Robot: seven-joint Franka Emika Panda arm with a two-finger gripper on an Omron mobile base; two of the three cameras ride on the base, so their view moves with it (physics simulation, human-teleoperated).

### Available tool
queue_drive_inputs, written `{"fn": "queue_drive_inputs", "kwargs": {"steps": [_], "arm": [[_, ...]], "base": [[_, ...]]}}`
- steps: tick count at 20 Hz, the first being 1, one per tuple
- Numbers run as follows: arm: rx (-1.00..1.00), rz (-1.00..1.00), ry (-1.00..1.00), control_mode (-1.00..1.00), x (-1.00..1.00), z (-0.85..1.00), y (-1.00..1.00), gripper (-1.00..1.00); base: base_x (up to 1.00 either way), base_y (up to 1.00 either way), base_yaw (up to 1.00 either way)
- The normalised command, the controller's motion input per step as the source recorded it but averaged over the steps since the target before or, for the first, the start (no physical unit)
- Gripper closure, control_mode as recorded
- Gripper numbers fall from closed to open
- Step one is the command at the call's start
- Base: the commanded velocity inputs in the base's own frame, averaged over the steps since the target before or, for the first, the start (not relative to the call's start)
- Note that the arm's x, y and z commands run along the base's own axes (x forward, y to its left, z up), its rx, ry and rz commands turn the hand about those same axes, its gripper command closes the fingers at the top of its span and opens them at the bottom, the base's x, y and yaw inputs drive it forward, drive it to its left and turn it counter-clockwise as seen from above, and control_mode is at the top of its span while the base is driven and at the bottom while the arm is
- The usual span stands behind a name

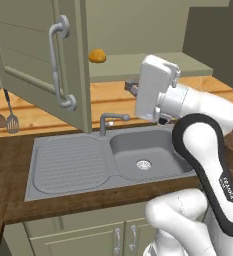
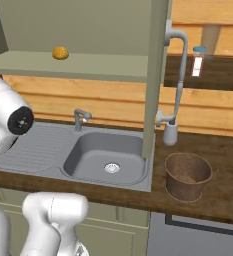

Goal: Open the cabinet, pick up the bread from the cabinet and place it in the basket. Then move the basket to the dining counter.

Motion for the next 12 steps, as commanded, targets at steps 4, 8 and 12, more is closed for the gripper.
{"fn": "queue_drive_inputs", "kwargs": {"steps": [4, 8, 12], "arm": [[0.23, 0.47, 0.35, -1.00, 0.63, 0.13, 0.35, 1.00], [0.05, 0.38, 0.21, -1.00, 0.62, 0.02, 0.50, 1.00], [0.03, 0.46, 0.12, -1.00, 0.58, 0.00, 0.51, 1.00]], "base": [[0.00, 0.00, 0.00], [0.00, 0.00, 0.00], [0.00, 0.00, 0.00]]}}
